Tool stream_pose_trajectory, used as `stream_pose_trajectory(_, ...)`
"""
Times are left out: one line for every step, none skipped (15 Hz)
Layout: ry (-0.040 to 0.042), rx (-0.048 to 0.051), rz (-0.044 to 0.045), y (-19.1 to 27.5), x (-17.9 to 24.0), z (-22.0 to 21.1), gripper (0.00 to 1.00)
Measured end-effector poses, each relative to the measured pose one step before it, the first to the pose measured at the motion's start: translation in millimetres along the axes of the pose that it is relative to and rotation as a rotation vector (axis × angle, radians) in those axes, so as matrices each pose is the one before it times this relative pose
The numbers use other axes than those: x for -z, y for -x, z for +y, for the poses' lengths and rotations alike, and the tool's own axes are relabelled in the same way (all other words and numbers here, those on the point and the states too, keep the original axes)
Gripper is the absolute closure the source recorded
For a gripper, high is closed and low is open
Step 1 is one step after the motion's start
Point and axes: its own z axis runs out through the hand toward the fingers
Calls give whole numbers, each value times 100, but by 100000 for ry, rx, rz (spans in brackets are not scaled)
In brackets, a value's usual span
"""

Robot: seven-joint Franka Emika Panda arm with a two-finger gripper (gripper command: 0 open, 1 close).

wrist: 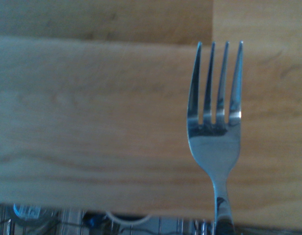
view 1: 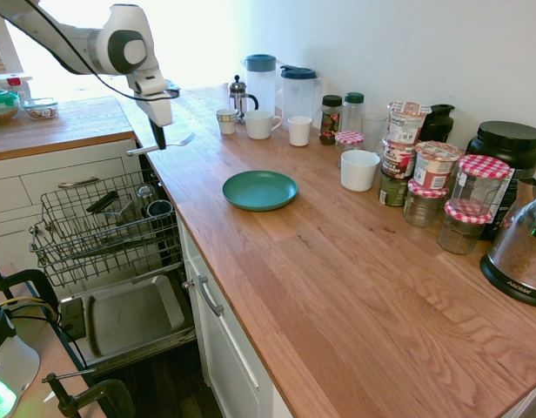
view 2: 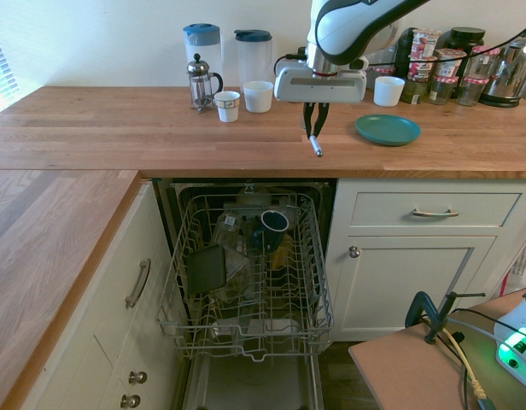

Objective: Put the fork in the dishwasher

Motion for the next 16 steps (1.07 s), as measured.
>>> stream_pose_trajectory(230, 1275, -1241, 2081, -195, 727, 100)
stream_pose_trajectory(153, 1599, -1631, 1734, -685, 580, 100)
stream_pose_trajectory(68, 1267, -1420, 1710, -645, 419, 100)
stream_pose_trajectory(-339, 1028, -1155, 1472, -502, 211, 100)
stream_pose_trajectory(-972, 452, -464, 1272, -478, 240, 100)
stream_pose_trajectory(195, -13, -45, -3, -103, 22, 100)
stream_pose_trajectory(728, -64, -178, -28, -377, 38, 100)
stream_pose_trajectory(972, 61, -128, -24, -529, 40, 100)
stream_pose_trajectory(978, 256, -54, 154, -609, 26, 100)
stream_pose_trajectory(947, 492, 8, 586, -734, 58, 100)
stream_pose_trajectory(358, 447, 72, 960, -780, 125, 100)
stream_pose_trajectory(247, 403, 209, 1138, -856, 273, 100)
stream_pose_trajectory(323, 53, 612, 1139, -998, 393, 100)
stream_pose_trajectory(43, -312, 596, 967, -1116, 392, 100)
stream_pose_trajectory(129, -299, 1, 734, -1351, 477, 100)
stream_pose_trajectory(198, -185, -331, 547, -1419, 436, 100)
